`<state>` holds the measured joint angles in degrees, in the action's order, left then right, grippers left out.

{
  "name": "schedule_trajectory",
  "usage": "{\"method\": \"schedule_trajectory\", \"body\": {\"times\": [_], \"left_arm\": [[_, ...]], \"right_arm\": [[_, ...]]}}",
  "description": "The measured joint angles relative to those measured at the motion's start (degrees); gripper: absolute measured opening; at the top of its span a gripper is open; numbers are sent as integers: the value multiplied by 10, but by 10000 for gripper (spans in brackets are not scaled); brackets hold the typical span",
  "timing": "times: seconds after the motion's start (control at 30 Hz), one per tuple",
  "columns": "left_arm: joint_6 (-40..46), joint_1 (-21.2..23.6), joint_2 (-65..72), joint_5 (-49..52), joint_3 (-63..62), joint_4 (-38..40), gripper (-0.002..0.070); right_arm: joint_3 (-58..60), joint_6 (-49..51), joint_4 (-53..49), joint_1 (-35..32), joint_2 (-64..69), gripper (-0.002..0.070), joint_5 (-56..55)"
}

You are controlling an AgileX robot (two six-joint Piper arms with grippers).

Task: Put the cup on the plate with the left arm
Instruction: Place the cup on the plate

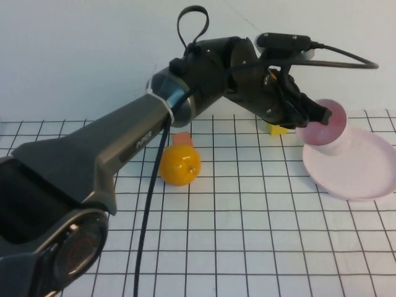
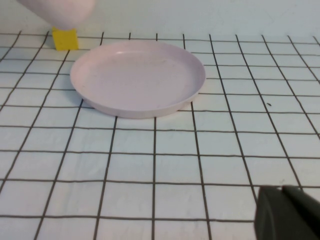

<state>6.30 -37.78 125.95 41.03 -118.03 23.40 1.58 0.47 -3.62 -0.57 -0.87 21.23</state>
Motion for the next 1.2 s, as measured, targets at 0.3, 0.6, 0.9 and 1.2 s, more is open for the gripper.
{"method": "schedule_trajectory", "body": {"times": [0.3, 0.6, 0.9, 1.2], "left_arm": [[38, -5, 119, -19, -102, 58, 8], [54, -26, 193, -7, -202, 55, 8], [19, -26, 206, 15, -208, -19, 8], [13, -26, 206, 23, -209, -36, 30]], "right_arm": [[0, 0, 0, 0, 0, -2, 0], [0, 0, 0, 0, 0, -2, 0], [0, 0, 0, 0, 0, -2, 0], [0, 0, 0, 0, 0, -2, 0]]}}
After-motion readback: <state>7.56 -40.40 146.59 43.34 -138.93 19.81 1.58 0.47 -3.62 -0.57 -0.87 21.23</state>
